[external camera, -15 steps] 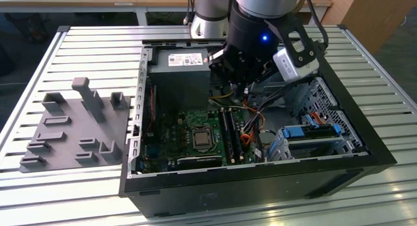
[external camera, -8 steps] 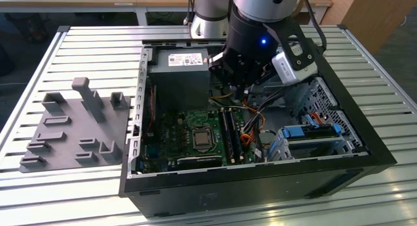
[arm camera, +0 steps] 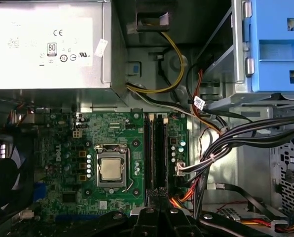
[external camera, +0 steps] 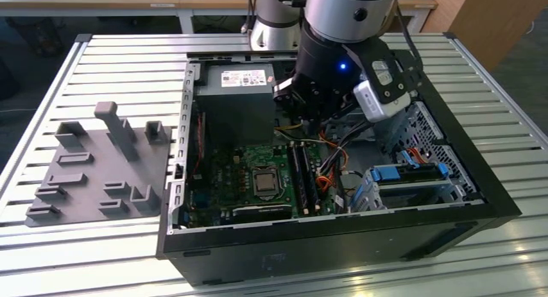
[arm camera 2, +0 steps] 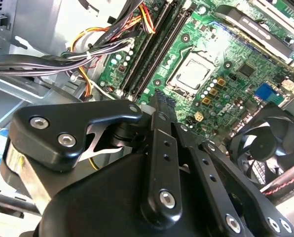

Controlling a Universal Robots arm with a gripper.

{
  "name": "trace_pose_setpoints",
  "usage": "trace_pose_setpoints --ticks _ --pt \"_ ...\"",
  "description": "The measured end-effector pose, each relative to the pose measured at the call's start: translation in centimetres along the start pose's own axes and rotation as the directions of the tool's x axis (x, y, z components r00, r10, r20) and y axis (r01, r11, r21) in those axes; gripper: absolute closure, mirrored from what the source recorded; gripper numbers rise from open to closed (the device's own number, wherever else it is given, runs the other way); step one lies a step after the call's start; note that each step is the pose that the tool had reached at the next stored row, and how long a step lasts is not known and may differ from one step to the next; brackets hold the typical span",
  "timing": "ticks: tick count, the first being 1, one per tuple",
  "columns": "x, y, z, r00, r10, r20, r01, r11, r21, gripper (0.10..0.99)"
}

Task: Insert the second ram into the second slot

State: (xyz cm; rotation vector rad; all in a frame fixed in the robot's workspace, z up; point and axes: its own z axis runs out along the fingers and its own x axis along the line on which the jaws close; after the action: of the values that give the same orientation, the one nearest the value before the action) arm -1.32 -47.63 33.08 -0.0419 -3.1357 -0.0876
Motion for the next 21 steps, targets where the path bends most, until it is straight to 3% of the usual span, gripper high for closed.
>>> trace_pose_setpoints --ticks 7,21 --pt "-0.01 -0.07 1.25 1.0000 -0.001 -0.0001 0.001 1.0000 0.000 0.980" --pt "-0.01 -0.09 1.61 1.0000 -0.001 -0.0001 0.001 1.0000 0.001 0.980"
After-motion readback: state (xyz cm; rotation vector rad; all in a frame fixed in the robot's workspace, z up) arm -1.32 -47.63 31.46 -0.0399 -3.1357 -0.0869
